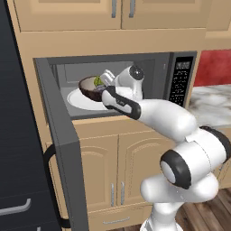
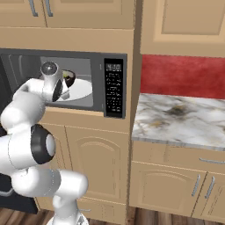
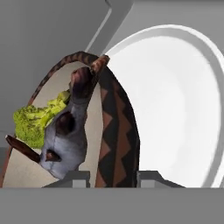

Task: The microwave is finished heating the fish and broccoli. Take the bowl containing the food and place it on the dining counter.

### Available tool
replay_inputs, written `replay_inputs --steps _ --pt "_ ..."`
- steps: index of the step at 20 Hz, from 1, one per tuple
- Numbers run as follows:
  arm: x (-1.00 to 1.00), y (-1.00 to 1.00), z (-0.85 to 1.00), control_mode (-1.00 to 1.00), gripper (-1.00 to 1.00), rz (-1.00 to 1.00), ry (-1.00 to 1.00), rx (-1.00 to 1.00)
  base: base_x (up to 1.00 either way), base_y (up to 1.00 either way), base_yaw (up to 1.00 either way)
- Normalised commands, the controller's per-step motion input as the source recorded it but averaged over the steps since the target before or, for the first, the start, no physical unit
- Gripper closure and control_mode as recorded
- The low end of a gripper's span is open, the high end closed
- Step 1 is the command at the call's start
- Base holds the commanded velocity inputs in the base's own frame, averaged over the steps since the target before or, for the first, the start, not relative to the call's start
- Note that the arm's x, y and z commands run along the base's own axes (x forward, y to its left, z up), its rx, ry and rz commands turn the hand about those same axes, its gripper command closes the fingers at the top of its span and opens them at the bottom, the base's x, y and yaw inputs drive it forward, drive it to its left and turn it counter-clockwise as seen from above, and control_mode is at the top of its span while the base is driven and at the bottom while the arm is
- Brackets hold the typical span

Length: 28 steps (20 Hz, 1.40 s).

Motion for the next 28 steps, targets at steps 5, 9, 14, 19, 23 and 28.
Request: replay_inputs --steps 5,9,14,19,23,28 --pt "-0.99 -0.16 0.18 -1.00 1.00 0.00 -0.10 0.02 0.00 0.00 0.00" --pt "-1.00 -0.21 0.51 -1.00 1.00 -0.01 0.00 0.01 0.00 0.00 0.00" --pt "-1.00 -0.22 0.83 -1.00 1.00 -0.01 0.09 0.00 0.00 0.00 0.00" --pt "-1.00 -0.35 0.62 -1.00 1.00 0.00 0.14 0.00 0.00 0.00 0.00" --pt "-1.00 -0.45 0.05 -1.00 1.00 0.00 0.01 0.00 0.00 0.00 0.00" --pt "-0.49 -0.12 0.00 -1.00 1.00 0.00 0.00 0.00 0.00 0.00 0.00"
